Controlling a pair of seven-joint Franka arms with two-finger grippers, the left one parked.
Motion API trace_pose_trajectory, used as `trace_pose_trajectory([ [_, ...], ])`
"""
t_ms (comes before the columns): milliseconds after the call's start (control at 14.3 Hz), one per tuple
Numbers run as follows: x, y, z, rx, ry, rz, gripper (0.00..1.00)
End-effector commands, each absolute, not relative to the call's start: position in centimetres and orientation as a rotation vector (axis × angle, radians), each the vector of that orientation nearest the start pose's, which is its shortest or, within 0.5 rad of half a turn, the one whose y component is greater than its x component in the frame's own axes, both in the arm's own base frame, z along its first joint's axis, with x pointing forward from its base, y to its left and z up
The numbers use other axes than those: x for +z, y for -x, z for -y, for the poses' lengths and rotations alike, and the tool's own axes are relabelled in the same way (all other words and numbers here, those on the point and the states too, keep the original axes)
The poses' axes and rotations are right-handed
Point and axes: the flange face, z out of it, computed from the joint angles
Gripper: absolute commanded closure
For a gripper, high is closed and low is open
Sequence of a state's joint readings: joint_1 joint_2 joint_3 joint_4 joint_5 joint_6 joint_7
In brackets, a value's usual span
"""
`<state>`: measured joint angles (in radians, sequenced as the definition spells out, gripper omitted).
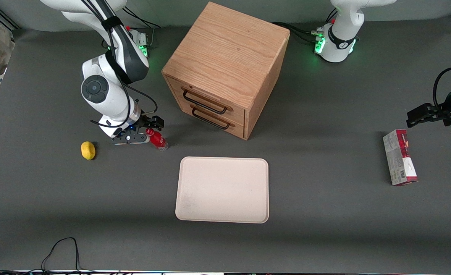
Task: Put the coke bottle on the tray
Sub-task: 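Lower the right gripper and close it around the bottle's neck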
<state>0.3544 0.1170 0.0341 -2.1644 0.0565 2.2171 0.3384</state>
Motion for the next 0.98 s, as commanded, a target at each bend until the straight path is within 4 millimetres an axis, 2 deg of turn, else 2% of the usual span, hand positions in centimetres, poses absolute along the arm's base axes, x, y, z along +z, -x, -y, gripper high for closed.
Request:
trace_pose_trajectory([
  [0, 33.3, -49.9, -21.0, 0.078, 3.127, 0.032, 0.01],
  [349, 32.0, -50.3, -21.0, 0.062, 3.132, 0.038, 0.01],
  [767, 32.0, -50.3, -21.0, 0.059, 3.138, 0.049, 0.01],
  [837, 32.0, -50.3, -21.0, 0.059, 3.138, 0.049, 0.02],
  [907, 32.0, -50.3, -21.0, 0.058, 3.139, 0.051, 0.11],
])
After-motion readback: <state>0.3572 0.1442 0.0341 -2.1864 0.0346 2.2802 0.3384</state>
